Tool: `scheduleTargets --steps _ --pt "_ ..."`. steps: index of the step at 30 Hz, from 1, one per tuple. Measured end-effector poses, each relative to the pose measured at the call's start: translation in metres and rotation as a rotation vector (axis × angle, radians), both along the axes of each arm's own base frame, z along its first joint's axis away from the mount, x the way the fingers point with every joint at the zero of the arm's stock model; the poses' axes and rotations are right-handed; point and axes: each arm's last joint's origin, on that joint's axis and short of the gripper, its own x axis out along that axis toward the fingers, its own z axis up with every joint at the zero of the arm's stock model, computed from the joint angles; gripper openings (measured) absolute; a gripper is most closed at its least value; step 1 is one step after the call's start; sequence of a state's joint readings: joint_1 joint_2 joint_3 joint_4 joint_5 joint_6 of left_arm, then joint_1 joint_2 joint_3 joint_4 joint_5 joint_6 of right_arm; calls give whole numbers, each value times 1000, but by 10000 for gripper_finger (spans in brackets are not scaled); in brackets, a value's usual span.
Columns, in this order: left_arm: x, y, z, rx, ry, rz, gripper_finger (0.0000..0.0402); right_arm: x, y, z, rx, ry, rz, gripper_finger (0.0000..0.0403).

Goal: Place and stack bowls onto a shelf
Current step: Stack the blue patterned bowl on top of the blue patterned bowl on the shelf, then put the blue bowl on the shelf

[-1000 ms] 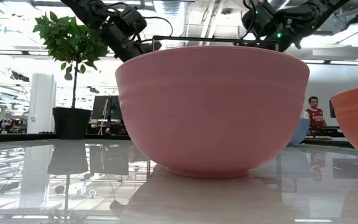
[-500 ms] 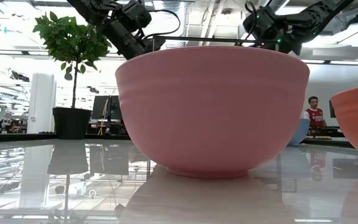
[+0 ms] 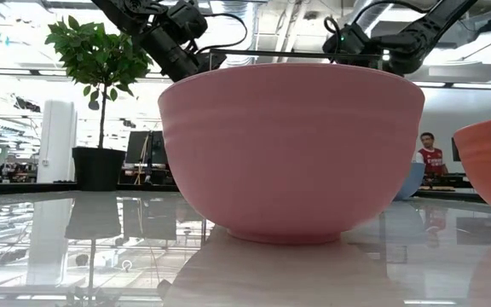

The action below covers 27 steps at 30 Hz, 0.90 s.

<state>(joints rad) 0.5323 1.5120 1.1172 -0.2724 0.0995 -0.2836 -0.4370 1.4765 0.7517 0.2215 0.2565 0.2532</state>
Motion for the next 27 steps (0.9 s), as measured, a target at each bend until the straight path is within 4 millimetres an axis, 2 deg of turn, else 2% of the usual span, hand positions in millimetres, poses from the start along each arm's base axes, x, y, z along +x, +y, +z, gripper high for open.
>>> scheduleTargets --steps 10,14,21,27 --pt "0 0 0 10 5 -8 226 -15 7 36 -64 -99 6 228" --pt "0 0 0 0 -1 -24 226 -25 10 45 -60 -88 0 228" --pt "0 -5 3 1 -11 -42 226 -36 16 46 -26 -13 1 228" --pt "-9 -15 26 60 -66 -71 226 -43 19 42 7 55 -1 228"
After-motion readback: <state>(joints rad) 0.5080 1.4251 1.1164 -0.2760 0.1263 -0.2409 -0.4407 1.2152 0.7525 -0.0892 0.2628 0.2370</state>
